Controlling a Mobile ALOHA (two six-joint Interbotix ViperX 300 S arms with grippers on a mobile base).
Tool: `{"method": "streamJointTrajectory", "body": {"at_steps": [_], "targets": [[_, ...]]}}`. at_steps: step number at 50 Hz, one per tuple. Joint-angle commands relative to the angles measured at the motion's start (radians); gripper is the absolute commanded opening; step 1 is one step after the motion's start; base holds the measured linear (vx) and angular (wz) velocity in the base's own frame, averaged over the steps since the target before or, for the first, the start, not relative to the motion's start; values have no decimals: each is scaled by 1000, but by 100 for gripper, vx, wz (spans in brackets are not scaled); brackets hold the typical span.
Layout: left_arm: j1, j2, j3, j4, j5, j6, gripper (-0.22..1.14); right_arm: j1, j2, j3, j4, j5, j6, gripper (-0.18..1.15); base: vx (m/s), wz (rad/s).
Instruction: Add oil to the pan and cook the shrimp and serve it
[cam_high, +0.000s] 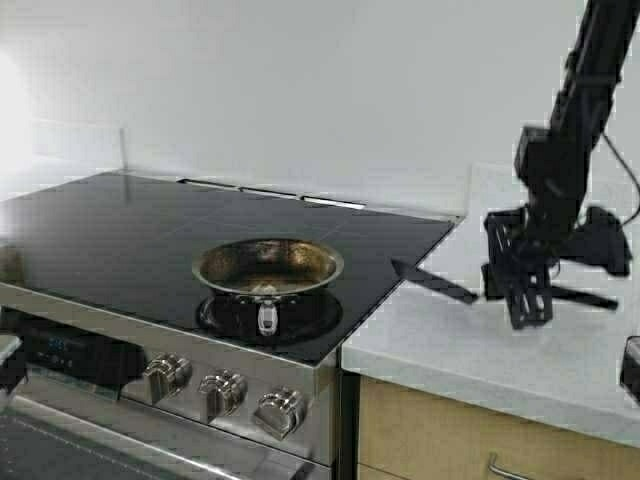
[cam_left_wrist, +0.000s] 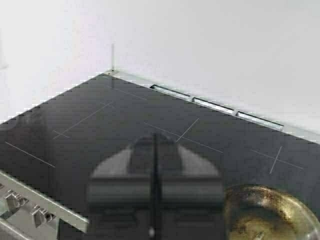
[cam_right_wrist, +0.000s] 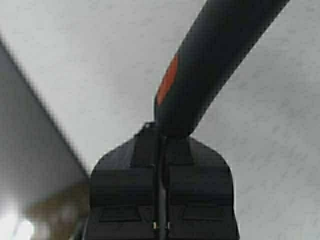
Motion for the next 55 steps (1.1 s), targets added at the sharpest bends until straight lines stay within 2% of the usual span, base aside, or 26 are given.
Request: {"method": "streamJointTrajectory", "body": {"at_steps": [1,13,24,29,45,50,55], "targets": [[0,5,-9,-2,-5,-2,3,26,-121,20,0,-8,-91,7,0,0],[0,5,-9,-2,-2,-15,3,104,-230,49,5,-11,-210,7,0,0],[0,5,-6,-2,-2,-15,3,161,-337,84,92,-57,-341,7,0,0],[0,5,-6,-2,2,-20,3,166,-407,98,127,-77,-449,8,0,1],[0,11,-12,-2,25,-21,3,193,-614,109,164,-55,-928,8,0,2],[0,21,-15,-2,34,-25,3,204,-644,120,186,-44,-1034,8,0,3],[0,34,-31,-2,83,-49,3,215,-667,152,187,-54,-1071,8,-1,4]]}}
